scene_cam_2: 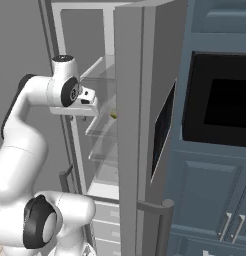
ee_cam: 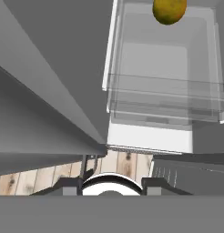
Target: Pick the mango and orange from the fridge and place them inside the tupperware on the counter.
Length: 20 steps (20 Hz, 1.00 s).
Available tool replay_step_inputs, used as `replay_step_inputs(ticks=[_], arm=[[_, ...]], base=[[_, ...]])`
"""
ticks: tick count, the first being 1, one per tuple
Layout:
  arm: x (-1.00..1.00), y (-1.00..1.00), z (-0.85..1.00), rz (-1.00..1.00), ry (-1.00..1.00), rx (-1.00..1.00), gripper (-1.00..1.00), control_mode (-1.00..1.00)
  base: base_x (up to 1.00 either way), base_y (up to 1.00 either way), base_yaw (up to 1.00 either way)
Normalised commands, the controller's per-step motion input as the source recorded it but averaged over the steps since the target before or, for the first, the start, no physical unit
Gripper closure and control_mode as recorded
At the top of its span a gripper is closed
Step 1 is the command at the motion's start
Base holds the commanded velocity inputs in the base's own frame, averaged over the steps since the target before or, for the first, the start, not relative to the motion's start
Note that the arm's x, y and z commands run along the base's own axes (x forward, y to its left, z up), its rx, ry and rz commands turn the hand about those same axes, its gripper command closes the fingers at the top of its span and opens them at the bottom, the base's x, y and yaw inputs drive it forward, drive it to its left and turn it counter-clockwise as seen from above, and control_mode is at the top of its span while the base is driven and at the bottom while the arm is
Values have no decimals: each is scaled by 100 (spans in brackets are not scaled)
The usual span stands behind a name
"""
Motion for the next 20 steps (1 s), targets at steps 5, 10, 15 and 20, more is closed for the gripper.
replay_step_inputs(ticks=[5, 10, 15, 20], arm=[[0, -23, -9, 0, -5, 4, -100, -100], [7, -63, -5, 0, -16, 23, -100, -100], [39, -29, 0, 0, 0, 10, -100, -100], [38, -8, -7, 0, -1, 0, -100, -100]], base=[[0, 0, 0], [0, 0, 0], [0, 0, 0], [0, 0, 0]])
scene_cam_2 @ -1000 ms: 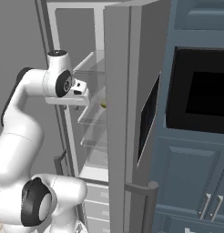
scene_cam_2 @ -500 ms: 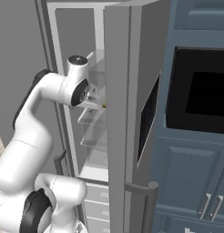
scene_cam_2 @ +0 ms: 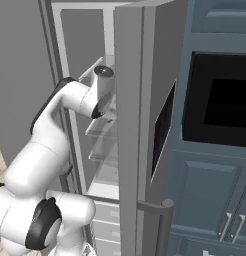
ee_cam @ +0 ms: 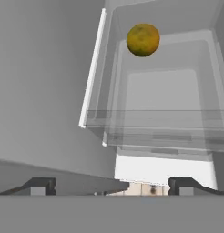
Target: Pick the mango and orange from the fridge and place them inside the tupperware on the counter.
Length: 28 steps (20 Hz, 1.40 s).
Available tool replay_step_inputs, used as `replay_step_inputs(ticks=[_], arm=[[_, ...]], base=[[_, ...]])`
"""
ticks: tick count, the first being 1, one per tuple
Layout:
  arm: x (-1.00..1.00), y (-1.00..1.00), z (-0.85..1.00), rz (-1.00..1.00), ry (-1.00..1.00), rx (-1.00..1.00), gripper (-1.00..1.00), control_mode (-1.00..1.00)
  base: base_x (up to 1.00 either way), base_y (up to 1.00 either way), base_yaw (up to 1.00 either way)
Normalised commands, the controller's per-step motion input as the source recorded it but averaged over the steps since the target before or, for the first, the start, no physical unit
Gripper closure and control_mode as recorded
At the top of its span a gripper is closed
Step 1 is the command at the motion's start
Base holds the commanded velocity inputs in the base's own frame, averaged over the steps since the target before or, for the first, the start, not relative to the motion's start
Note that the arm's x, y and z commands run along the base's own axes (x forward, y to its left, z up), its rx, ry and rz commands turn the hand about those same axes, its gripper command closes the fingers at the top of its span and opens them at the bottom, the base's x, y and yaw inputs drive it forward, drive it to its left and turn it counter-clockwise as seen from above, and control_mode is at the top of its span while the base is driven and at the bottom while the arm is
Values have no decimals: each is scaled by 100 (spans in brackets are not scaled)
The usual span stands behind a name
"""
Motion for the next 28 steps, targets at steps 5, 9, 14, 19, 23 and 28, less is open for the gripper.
replay_step_inputs(ticks=[5, 9, 14, 19, 23, 28], arm=[[33, -8, -15, 0, -14, 0, -100, -100], [39, -4, -27, 0, -10, 1, -100, -100], [42, 0, -26, 0, -3, 0, -100, -100], [47, 0, -12, 0, 1, 0, -100, -100], [43, -1, -12, 0, 0, 0, -100, -100], [36, -5, -15, 0, 0, 0, -100, -100]], base=[[0, 0, 0], [0, 0, 0], [0, 0, 0], [0, 0, 0], [0, 0, 0], [0, 0, 0]])
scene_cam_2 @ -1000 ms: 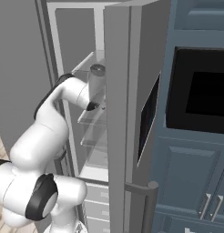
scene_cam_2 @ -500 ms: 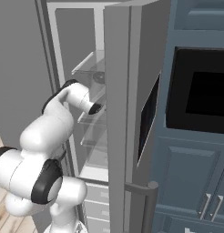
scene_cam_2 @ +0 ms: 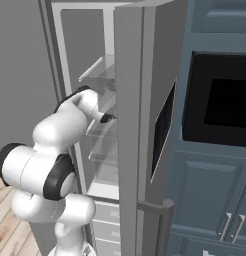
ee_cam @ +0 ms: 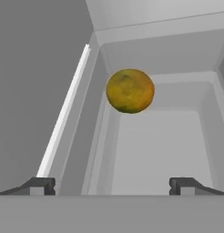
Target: Pick the mango and orange from the fridge and place them inside the tupperware on the counter.
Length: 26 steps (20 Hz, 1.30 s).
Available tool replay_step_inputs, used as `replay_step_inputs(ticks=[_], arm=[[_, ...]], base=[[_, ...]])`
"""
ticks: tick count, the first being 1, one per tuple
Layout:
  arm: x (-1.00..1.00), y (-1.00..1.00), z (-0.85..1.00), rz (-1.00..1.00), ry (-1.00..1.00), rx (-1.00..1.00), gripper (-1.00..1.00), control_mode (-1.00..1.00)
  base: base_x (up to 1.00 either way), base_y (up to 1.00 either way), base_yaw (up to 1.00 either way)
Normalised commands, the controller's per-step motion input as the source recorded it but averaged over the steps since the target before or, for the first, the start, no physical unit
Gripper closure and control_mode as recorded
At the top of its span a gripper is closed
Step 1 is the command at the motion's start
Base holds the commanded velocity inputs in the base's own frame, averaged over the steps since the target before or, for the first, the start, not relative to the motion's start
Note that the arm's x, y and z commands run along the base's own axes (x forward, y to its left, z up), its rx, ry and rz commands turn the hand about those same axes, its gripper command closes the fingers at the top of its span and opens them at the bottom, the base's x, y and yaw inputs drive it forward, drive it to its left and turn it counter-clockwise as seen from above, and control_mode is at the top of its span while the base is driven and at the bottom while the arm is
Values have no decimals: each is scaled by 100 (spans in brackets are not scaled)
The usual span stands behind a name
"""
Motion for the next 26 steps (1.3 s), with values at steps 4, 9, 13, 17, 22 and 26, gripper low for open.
replay_step_inputs(ticks=[4, 9, 13, 17, 22, 26], arm=[[36, -5, -17, 0, 0, 0, -100, -100], [31, -4, -14, 0, 0, 0, -100, -100], [30, 0, -14, 0, 0, 0, -100, -100], [34, 0, -10, 0, 0, 0, -100, -100], [29, 0, -12, -2, 0, 0, -100, -100], [32, 0, -5, -6, 3, 0, -100, -100]], base=[[0, 0, 0], [0, 0, 0], [0, 0, 0], [0, 0, 0], [0, 0, 0], [0, 0, 0]])
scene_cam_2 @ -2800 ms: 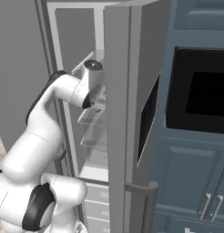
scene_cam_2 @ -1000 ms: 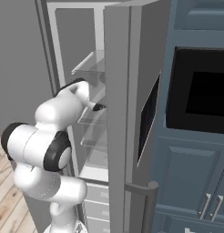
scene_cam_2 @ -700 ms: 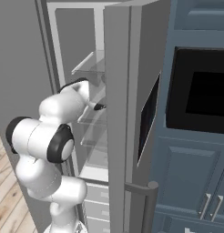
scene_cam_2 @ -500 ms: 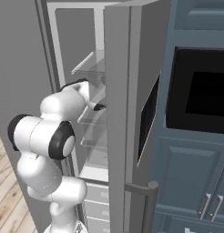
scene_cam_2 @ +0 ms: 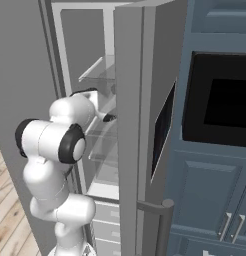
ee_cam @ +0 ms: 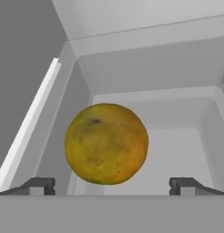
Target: Pick the mango and orange from the fridge and place them inside the tupperware on the counter.
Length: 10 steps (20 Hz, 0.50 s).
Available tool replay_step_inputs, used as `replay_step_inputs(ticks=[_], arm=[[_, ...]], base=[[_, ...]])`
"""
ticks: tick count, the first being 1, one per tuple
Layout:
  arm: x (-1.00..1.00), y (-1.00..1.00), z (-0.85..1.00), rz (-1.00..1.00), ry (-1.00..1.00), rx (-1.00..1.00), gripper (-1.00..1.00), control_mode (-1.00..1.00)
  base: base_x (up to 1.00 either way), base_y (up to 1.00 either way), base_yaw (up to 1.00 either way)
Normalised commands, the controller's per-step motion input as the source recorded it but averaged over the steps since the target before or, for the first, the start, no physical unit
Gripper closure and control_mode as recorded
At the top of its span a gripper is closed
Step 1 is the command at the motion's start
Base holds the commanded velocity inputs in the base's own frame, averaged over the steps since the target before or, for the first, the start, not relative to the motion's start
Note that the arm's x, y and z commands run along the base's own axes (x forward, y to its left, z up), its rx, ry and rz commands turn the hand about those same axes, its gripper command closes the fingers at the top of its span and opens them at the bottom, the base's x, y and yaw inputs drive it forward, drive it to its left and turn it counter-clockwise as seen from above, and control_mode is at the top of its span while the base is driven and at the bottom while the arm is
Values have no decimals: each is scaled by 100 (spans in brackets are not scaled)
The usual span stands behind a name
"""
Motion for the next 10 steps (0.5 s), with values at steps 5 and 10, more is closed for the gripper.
replay_step_inputs(ticks=[5, 10], arm=[[33, 0, -6, -1, 1, 0, -100, -100], [34, 0, -7, -1, 0, 0, -100, -100]], base=[[0, 0, 0], [0, 0, 0]])
